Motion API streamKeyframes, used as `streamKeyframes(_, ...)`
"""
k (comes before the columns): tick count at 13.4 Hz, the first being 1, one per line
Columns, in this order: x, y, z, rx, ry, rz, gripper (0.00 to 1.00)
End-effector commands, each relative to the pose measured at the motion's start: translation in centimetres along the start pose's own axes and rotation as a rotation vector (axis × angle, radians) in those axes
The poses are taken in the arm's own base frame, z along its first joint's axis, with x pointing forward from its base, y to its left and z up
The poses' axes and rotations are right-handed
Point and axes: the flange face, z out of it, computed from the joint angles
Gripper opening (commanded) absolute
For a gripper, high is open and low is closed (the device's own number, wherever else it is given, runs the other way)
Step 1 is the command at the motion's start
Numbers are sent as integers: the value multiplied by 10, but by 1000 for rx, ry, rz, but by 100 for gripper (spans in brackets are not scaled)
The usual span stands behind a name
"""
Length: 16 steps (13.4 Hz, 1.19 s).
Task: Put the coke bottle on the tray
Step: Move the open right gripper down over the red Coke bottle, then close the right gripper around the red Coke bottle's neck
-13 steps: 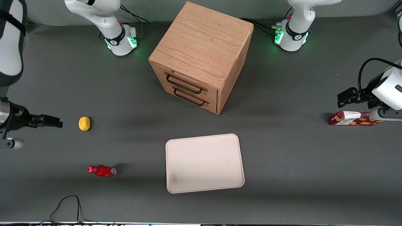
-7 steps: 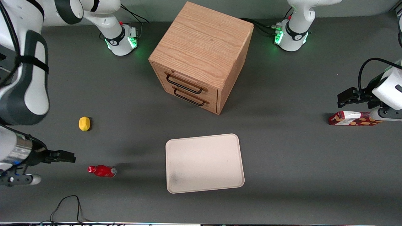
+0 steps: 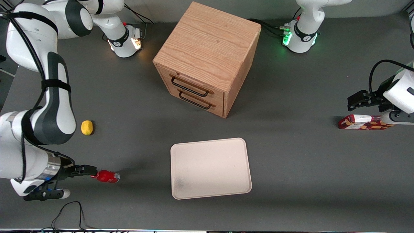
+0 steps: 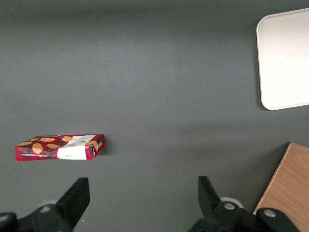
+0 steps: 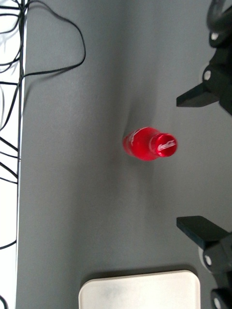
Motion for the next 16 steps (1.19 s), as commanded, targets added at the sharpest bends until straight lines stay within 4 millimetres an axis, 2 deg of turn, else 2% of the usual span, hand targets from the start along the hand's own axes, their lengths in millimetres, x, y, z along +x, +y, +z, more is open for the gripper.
streamKeyframes(1, 8, 3, 19, -31, 4, -11, 99)
streamKeyframes(6, 5, 5, 62, -41, -64, -37, 98)
streamKeyframes(12, 1, 7, 75, -55, -98, -54, 95)
streamKeyframes(14, 1, 10, 75, -53, -99, -78, 89)
streamKeyframes(15, 1, 8, 74, -54, -99, -80, 82)
streamKeyframes(16, 1, 8, 73, -55, -99, -80, 71)
